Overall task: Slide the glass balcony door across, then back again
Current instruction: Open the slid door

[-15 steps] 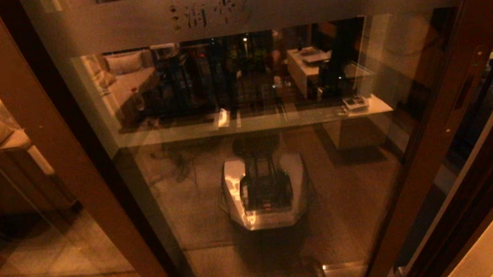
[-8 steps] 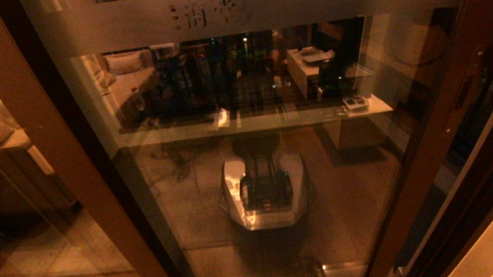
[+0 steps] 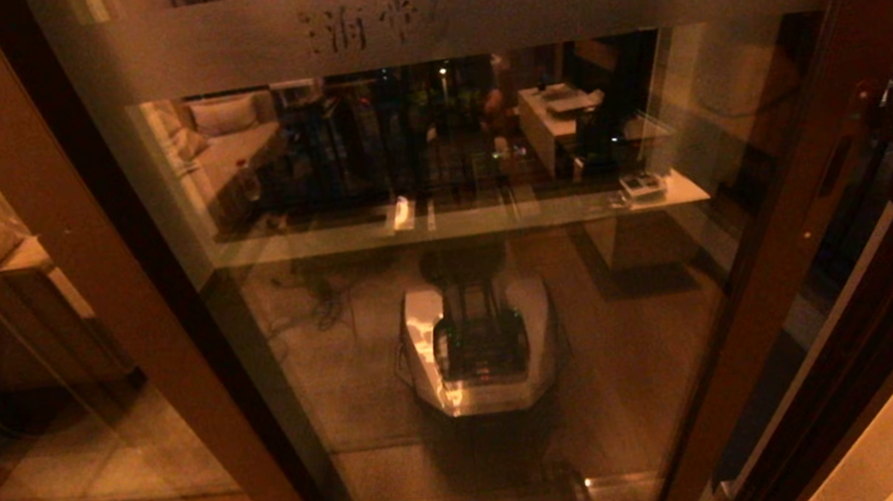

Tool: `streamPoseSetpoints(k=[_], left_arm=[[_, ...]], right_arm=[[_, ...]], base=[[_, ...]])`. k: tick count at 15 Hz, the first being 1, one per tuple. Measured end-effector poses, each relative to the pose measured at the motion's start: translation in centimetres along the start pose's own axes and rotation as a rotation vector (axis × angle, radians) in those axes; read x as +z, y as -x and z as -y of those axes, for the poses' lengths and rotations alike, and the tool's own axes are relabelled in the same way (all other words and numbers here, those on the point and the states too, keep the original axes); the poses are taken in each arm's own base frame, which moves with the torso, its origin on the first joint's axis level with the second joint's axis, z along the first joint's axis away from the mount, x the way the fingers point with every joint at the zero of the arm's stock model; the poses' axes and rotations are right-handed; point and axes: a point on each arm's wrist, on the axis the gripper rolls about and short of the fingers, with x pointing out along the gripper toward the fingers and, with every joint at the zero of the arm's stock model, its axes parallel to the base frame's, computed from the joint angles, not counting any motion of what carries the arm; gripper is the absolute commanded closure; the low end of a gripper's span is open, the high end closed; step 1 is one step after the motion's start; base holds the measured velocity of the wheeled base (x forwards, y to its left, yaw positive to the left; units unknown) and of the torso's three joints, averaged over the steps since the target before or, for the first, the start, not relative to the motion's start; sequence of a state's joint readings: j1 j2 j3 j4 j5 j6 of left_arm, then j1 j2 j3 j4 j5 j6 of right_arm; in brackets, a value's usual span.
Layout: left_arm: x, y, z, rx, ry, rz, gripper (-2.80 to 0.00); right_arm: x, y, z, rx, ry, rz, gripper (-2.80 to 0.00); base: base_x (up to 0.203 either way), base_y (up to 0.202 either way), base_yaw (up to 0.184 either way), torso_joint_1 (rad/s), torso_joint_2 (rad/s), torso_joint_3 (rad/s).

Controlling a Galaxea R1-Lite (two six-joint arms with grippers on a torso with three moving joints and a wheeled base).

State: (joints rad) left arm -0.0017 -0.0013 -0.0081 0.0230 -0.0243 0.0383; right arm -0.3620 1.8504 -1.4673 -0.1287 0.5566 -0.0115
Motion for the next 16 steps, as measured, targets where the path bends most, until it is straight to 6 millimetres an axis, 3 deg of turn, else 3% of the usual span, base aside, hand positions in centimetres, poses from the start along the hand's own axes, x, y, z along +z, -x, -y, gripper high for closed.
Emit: streamPoseSetpoints(k=[4, 8, 16], left_arm=[[0.0, 0.0, 0.0, 0.0, 0.0, 0.0, 0.0], [0.0, 0.0, 0.0, 0.0, 0.0, 0.0, 0.0], [0.0, 0.0, 0.0, 0.0, 0.0, 0.0, 0.0]], right_arm=[[0.2, 0.5, -2.9, 0.057, 0.018, -0.002, 0.0], [0.3, 0.5, -4.6, 0.109, 0.036, -0.003, 0.0], [0.1, -0.9, -8.6, 0.108, 0.066, -0.017, 0.0]], base=[[0.0, 0.0, 0.0, 0.0, 0.0, 0.0], [0.0, 0.0, 0.0, 0.0, 0.0, 0.0], [0.0, 0.0, 0.0, 0.0, 0.0, 0.0]])
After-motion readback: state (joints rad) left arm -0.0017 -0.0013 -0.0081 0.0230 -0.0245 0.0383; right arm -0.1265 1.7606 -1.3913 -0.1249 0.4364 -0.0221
